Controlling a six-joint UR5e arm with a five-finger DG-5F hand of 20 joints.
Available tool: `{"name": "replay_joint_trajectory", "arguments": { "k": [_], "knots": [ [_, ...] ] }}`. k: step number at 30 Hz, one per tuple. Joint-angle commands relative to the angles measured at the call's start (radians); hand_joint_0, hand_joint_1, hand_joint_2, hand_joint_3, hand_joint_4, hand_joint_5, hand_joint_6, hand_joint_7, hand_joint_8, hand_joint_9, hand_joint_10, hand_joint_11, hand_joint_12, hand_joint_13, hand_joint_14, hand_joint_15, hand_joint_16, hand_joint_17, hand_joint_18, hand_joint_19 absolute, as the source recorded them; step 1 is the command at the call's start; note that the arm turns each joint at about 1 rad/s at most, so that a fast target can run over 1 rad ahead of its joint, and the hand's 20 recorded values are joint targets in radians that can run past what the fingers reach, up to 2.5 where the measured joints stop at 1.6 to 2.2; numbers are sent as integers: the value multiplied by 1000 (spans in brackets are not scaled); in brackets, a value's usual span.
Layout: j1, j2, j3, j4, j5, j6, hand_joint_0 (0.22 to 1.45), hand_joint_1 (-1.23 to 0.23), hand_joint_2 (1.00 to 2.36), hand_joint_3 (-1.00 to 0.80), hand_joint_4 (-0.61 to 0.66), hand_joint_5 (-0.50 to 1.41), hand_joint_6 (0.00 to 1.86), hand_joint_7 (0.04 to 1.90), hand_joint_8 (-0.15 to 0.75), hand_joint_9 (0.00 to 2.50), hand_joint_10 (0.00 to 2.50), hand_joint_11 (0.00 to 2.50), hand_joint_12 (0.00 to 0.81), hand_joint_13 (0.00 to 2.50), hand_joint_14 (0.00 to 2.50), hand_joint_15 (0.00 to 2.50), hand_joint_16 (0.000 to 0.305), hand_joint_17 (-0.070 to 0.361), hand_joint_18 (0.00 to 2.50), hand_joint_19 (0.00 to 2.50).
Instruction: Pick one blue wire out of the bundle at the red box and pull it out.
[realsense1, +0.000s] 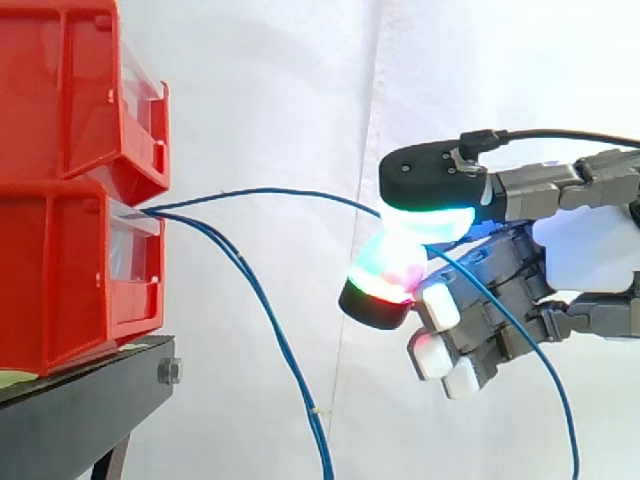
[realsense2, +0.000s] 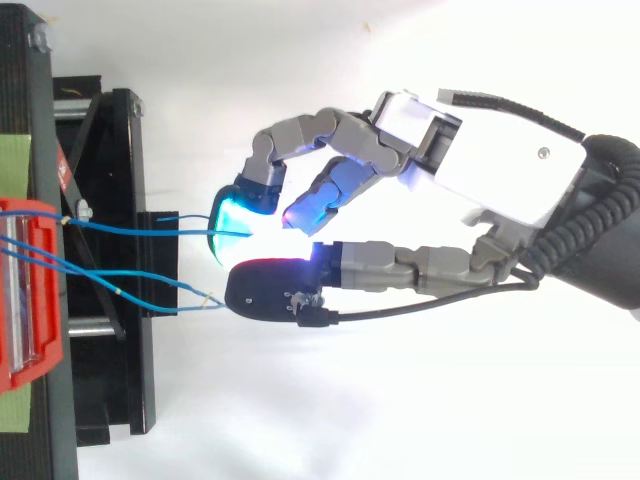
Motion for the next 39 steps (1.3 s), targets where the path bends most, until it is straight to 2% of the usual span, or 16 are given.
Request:
{"name": "replay_joint_trajectory", "arguments": {
  "k": [1,14,20,39],
  "knots": [
    [0,0,0,-5,3,-2,639,-722,1018,-19,206,-169,899,1031,387,1095,20,687,476,978,16,476,63,142,869,564],
    [2,0,0,-14,5,-2,637,-731,1019,-28,241,-163,883,1099,395,1119,21,691,473,992,17,482,63,141,857,557],
    [2,0,0,-14,3,-2,636,-736,1018,-43,221,-163,882,1088,374,1107,21,690,443,959,16,477,60,135,823,552],
    [2,0,0,-16,5,-2,640,-760,1014,-41,197,-154,878,1082,386,1189,18,707,437,977,16,473,62,140,832,526]
  ]
}}
